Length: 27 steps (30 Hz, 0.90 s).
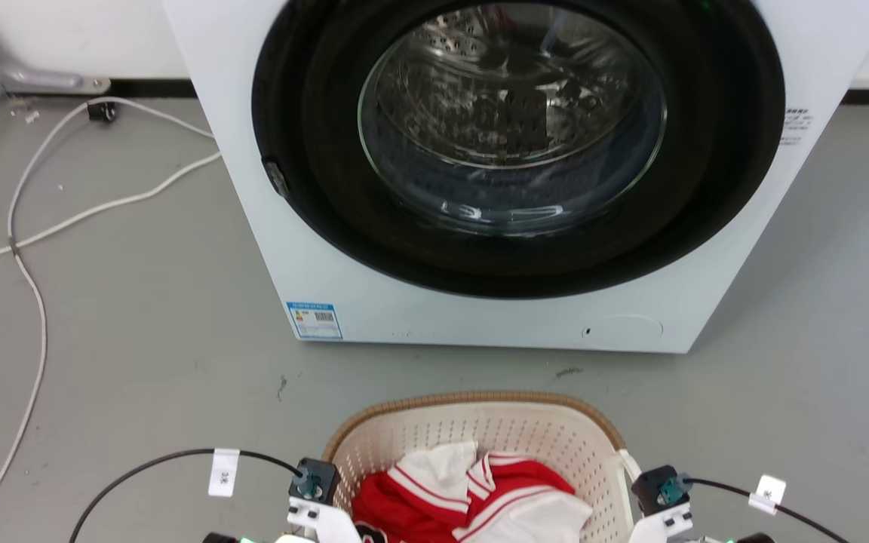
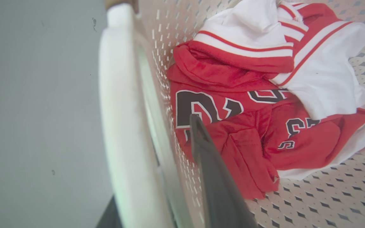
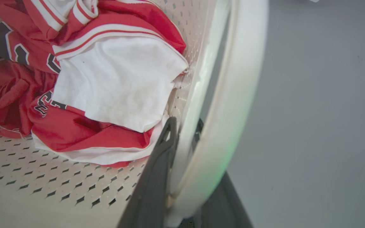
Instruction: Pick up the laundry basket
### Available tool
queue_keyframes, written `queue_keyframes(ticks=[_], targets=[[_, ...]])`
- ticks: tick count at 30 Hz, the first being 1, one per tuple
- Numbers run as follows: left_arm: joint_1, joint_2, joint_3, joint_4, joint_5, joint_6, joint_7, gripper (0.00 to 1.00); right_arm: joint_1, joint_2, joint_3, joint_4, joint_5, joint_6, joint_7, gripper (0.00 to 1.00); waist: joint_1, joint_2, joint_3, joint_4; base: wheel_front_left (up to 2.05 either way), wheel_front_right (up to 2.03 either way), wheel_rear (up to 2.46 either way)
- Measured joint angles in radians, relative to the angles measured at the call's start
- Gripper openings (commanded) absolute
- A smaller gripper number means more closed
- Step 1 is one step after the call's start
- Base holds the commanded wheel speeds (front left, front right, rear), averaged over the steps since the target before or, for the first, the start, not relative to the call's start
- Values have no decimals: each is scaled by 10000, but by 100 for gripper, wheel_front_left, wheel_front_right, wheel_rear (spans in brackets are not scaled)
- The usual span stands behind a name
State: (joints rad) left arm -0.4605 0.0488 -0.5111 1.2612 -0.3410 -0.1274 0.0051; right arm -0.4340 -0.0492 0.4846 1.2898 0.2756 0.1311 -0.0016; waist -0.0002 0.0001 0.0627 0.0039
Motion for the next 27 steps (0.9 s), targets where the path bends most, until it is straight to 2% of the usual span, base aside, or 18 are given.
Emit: queue_keyframes(ticks=[9, 27], targets=[[285, 2, -690, 4, -711, 12, 334, 0, 321, -178, 740, -113, 790, 0, 441, 0, 1, 0, -707, 62, 0, 0, 0], [384, 136, -1586, 27, -1795, 13, 614, 0, 441, -479, 2136, -437, 2130, 2, 825, 0, 1, -1, -932, -1, 0, 0, 0]])
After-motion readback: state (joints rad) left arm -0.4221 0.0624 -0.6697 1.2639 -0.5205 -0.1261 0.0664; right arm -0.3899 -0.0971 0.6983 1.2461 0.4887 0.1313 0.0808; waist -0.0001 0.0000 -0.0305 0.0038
